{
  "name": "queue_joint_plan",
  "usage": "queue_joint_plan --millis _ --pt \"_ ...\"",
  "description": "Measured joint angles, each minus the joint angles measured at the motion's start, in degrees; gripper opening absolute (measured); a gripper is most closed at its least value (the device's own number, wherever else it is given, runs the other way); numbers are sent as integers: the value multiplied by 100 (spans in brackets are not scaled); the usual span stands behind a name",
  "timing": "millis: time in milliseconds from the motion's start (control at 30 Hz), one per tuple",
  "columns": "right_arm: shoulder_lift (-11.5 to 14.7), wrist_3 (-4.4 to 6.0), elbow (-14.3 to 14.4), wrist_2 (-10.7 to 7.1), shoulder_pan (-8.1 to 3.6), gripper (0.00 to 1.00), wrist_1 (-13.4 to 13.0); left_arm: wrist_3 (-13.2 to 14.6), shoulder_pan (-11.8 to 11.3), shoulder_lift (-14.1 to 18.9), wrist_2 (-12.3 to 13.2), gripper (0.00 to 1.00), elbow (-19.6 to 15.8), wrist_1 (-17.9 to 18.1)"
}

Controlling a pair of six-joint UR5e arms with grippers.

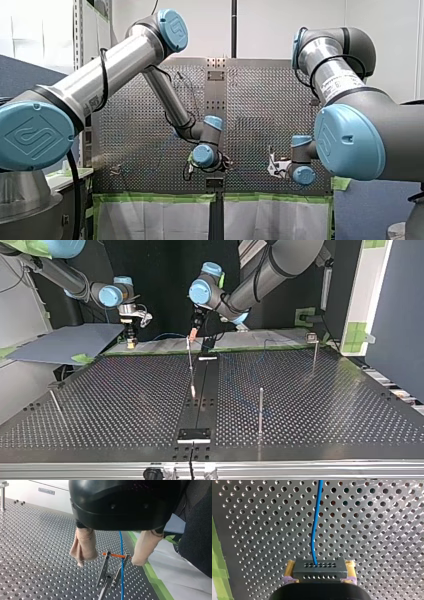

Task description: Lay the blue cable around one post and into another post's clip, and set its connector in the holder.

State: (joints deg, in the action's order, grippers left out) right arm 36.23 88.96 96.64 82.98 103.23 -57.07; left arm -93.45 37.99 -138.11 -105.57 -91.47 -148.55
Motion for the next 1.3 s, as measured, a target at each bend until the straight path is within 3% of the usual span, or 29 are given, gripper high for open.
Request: queue_joint_plan --millis 533,900,1067,1300 --pt "-5 5 0 0 0 0 28 -115 7 148 -73 100 -87 -51" --pt "-7 9 1 0 -16 0 16 -640 -77 678 -558 100 -568 -209" --pt "-15 12 0 0 -18 0 24 -949 -145 987 -867 100 -626 -469" --pt "-21 62 1 -43 -23 0 15 -1337 -282 1376 -1251 100 -631 -552"
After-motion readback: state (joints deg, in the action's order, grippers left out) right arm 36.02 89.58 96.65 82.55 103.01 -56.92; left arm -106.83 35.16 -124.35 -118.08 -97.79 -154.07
